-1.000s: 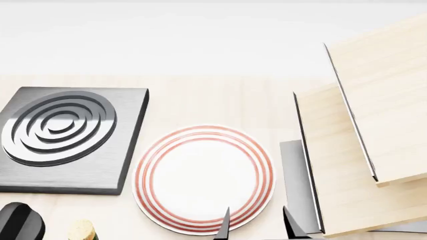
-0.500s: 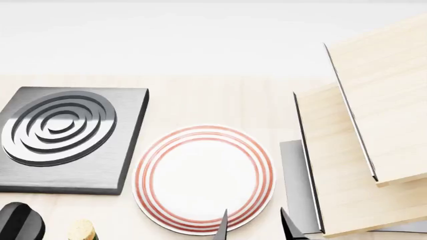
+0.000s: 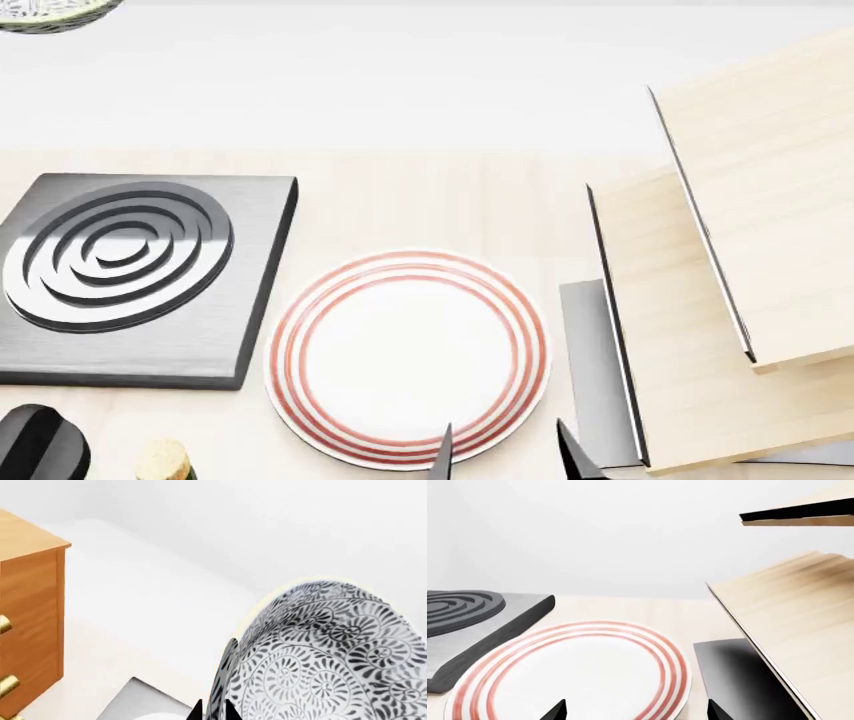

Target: Pick up the akita bowl and put it on the plate.

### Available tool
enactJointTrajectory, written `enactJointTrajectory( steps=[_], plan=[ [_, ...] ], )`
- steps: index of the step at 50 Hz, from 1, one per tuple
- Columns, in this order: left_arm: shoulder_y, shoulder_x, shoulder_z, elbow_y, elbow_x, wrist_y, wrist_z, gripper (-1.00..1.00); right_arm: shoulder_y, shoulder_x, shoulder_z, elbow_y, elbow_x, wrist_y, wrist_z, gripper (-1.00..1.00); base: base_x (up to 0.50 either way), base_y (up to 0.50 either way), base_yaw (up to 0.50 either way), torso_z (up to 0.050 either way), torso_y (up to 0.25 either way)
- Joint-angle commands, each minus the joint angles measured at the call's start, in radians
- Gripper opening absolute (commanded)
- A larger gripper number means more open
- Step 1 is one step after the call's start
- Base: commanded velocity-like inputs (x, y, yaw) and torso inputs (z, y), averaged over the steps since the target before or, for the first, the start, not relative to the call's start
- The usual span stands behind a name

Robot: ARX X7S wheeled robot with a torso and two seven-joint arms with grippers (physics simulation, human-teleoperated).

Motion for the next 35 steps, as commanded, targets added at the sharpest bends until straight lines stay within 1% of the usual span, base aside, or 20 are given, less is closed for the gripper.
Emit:
enactJointTrajectory(
  steps=[1,3,4,8,9,13,15,18,22,23,27,32,35],
  plan=[
    [-0.049,0.028,-0.057,-0.13,-0.028,-0.018,0.048,-1.0,0.005,-0.004,-0.006,0.018,-0.002,-0.005,-0.001,1.0,0.0,0.0,0.0,0.0,0.0],
    [-0.046,0.027,-0.082,-0.131,-0.021,-0.043,0.015,-1.0,0.006,-0.004,-0.006,0.018,0.001,-0.003,-0.001,1.0,0.0,0.0,0.0,0.0,0.0],
    [-0.042,0.031,-0.079,-0.131,-0.008,-0.037,0.032,-1.0,0.008,-0.005,-0.007,0.024,-0.001,-0.006,-0.002,1.0,0.0,0.0,0.0,0.0,0.0],
    [-0.034,0.03,-0.132,-0.131,0.01,-0.061,0.026,-1.0,0.008,-0.006,-0.008,0.029,0.001,-0.008,-0.003,1.0,0.0,0.0,0.0,0.0,0.003],
    [-0.033,0.028,-0.169,-0.132,0.001,-0.094,0.001,-1.0,0.008,-0.006,-0.011,0.027,-0.002,-0.006,-0.001,1.0,0.0,0.0,0.0,0.0,0.0],
    [-0.024,0.028,-0.278,-0.132,0.03,-0.151,-0.075,-1.0,0.009,-0.007,-0.012,0.035,-0.001,-0.01,-0.003,1.0,0.0,0.0,0.0,0.0,0.0],
    [-0.017,0.033,-0.315,-0.132,0.063,-0.16,-0.081,-1.0,0.011,-0.009,-0.012,0.04,0.001,-0.01,-0.004,1.0,0.0,0.0,0.0,0.0,0.0],
    [-0.011,0.041,-0.373,-0.132,0.103,-0.2,-0.063,-1.0,0.011,-0.009,-0.014,0.04,0.001,-0.01,-0.003,1.0,0.0,0.0,0.0,0.0,0.0],
    [-0.01,0.06,-0.414,-0.133,0.179,-0.235,-0.021,-1.0,0.014,-0.011,-0.017,0.049,-0.001,-0.013,-0.004,1.0,0.0,0.0,0.0,0.0,0.0],
    [-0.006,0.061,-0.448,-0.133,0.187,-0.224,-0.04,-1.0,0.013,-0.009,-0.016,0.046,0.003,-0.011,-0.005,1.0,0.0,0.0,0.0,0.0,0.0],
    [-0.003,0.075,-0.502,-0.133,0.265,-0.239,-0.019,-1.0,0.015,-0.01,-0.018,0.051,0.002,-0.012,-0.004,1.0,0.0,0.0,0.0,0.0,0.0],
    [0.005,0.092,-0.547,-0.133,0.373,-0.244,0.031,-1.0,0.018,-0.013,-0.022,0.063,0.001,-0.015,-0.006,1.0,0.0,0.0,0.0,0.0,0.0],
    [-0.005,0.106,-0.556,-0.133,0.419,-0.262,0.055,-1.0,0.02,-0.013,-0.022,0.065,0.003,-0.016,-0.007,1.0,0.0,0.0,0.0,0.0,0.003]
  ],
)
